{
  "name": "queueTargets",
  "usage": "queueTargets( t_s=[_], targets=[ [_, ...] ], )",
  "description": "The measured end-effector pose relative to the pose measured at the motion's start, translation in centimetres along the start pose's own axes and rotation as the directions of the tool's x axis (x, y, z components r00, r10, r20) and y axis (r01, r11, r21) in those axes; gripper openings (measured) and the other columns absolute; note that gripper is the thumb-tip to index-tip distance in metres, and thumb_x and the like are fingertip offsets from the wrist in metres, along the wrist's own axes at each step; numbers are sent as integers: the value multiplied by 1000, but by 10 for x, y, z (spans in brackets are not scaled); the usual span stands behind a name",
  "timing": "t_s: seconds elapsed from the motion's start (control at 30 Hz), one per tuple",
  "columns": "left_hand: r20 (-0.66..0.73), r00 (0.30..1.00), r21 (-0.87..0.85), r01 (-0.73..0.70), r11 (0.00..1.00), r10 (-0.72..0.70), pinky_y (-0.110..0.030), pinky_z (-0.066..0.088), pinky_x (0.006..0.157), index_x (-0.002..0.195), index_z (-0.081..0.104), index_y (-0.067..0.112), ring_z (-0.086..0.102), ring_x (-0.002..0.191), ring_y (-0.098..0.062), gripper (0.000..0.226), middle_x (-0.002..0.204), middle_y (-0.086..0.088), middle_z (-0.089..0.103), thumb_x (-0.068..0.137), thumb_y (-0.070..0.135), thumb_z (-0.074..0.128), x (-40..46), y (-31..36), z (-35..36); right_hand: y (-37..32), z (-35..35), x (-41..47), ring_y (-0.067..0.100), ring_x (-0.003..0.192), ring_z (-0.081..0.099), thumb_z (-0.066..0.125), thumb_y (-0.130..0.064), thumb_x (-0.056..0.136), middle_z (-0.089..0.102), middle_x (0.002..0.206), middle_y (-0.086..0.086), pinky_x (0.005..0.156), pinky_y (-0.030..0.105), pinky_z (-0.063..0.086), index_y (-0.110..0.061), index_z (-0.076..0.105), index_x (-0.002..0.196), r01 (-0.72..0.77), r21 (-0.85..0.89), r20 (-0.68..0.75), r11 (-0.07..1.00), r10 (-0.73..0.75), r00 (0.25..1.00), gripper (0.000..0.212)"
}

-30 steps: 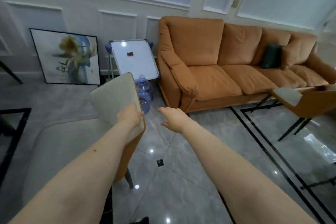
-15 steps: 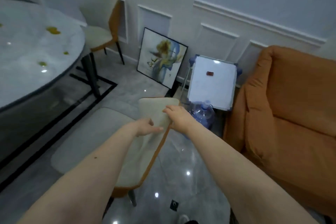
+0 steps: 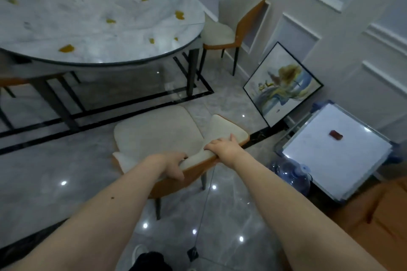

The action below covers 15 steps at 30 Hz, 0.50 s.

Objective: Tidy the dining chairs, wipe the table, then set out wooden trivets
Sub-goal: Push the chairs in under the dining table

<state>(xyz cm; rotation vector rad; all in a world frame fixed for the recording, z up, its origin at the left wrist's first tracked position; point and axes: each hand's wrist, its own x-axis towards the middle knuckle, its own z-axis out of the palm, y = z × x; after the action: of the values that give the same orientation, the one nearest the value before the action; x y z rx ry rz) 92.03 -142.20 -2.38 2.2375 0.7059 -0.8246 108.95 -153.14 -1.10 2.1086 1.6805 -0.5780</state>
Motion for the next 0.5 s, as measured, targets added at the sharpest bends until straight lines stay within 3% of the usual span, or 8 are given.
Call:
queueTargets(
  t_s=[0.13,0.3,0.5],
  targets=[
    [-36,999,-58,-42,997,40,-32,40,101,139,38,29,49,120,-21,66,136,1,48,79,30,66,-1,-1,2,4,-5,8,28,134,32,41,-12,97,40,144,3,108,67,8,-29,38,138,30,-72,23,997,-28,999,45],
    [-161,985,-94,-72,993,56,-39,38,105,142,35,31,46,123,-22,65,138,-2,47,82,24,60,7,1,-16,11,-26,25,29,133,32,47,-4,90,41,142,3,108,70,6,-28,37,139,-44,-64,-43,997,42,998,55],
    [-304,951,60,-50,997,66,-41,41,101,142,36,31,49,120,-25,60,133,-4,51,86,24,56,21,-12,-65,30,-62,57,25,135,28,45,0,91,40,140,5,107,70,12,-21,40,137,-162,-6,-176,987,158,972,51]
  ],
)
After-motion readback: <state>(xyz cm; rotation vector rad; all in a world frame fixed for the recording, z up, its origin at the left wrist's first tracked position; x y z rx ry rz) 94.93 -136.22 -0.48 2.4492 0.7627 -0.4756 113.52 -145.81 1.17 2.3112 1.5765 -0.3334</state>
